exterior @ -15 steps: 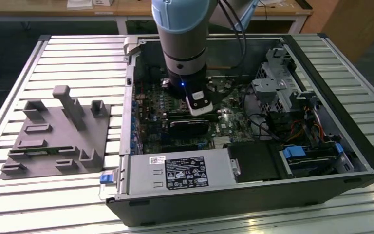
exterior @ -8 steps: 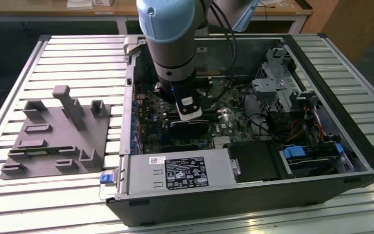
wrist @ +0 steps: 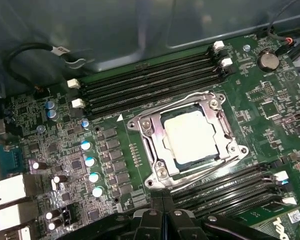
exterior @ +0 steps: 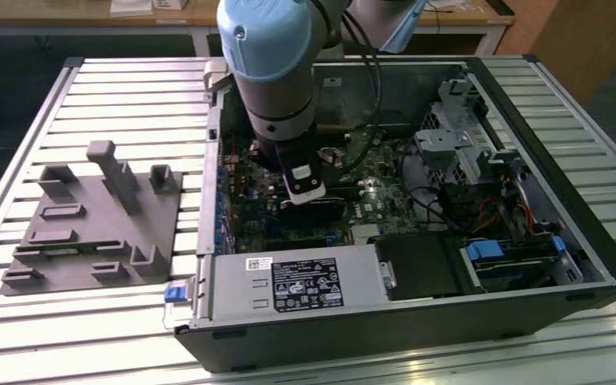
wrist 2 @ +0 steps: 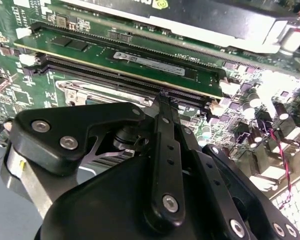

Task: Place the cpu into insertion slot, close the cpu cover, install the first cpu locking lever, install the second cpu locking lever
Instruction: 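Install the second cpu locking lever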

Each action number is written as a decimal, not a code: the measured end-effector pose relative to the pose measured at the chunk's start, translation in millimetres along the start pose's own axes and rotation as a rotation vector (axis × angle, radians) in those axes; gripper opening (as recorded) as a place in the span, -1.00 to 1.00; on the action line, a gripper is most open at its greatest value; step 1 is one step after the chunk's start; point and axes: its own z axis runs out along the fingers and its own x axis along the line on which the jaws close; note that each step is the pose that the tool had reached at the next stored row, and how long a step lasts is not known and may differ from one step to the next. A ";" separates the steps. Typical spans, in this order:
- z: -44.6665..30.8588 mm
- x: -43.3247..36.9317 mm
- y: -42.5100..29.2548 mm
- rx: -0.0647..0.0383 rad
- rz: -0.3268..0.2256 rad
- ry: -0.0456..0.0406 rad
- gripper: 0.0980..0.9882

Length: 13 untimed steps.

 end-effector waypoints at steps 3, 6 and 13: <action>1.1 0.4 0.5 -0.005 0.000 0.0017 -0.98; 2.3 0.8 0.9 -0.010 0.001 0.0035 -0.98; 6.9 1.4 1.1 -0.025 0.001 0.0085 -0.98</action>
